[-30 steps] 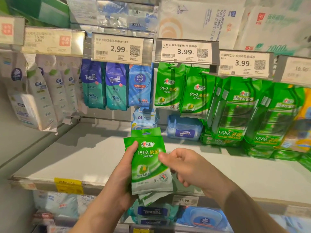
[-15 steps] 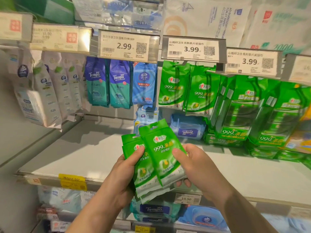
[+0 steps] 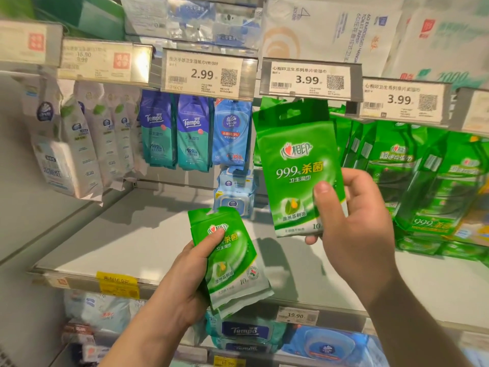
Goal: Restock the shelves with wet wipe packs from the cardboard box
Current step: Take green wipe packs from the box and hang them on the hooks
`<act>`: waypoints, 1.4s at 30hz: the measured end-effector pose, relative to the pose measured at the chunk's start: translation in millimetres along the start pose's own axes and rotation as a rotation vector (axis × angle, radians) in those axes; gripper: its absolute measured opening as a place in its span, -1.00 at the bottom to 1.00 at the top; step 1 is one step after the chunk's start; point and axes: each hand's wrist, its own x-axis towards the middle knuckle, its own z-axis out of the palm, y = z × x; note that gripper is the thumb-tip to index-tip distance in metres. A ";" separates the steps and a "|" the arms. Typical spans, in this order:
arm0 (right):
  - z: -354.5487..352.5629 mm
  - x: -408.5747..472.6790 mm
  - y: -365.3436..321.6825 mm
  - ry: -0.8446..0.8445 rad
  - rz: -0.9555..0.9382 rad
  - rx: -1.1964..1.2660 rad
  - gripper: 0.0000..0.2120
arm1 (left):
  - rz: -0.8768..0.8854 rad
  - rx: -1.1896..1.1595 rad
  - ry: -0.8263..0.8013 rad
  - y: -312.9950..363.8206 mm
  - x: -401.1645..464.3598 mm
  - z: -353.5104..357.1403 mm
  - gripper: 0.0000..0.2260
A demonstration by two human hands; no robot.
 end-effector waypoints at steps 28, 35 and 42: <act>20.7 7.5 20.3 -0.019 0.175 0.164 -0.88 | -0.011 -0.031 0.048 7.9 -8.6 -11.8 -0.56; 28.3 14.8 31.1 0.006 0.186 0.137 -0.82 | -0.009 -0.031 0.068 6.3 -11.5 -14.5 -0.55; 38.8 37.6 36.3 0.055 0.251 0.130 -0.86 | 0.007 -0.015 0.069 10.6 -14.9 -12.8 -0.54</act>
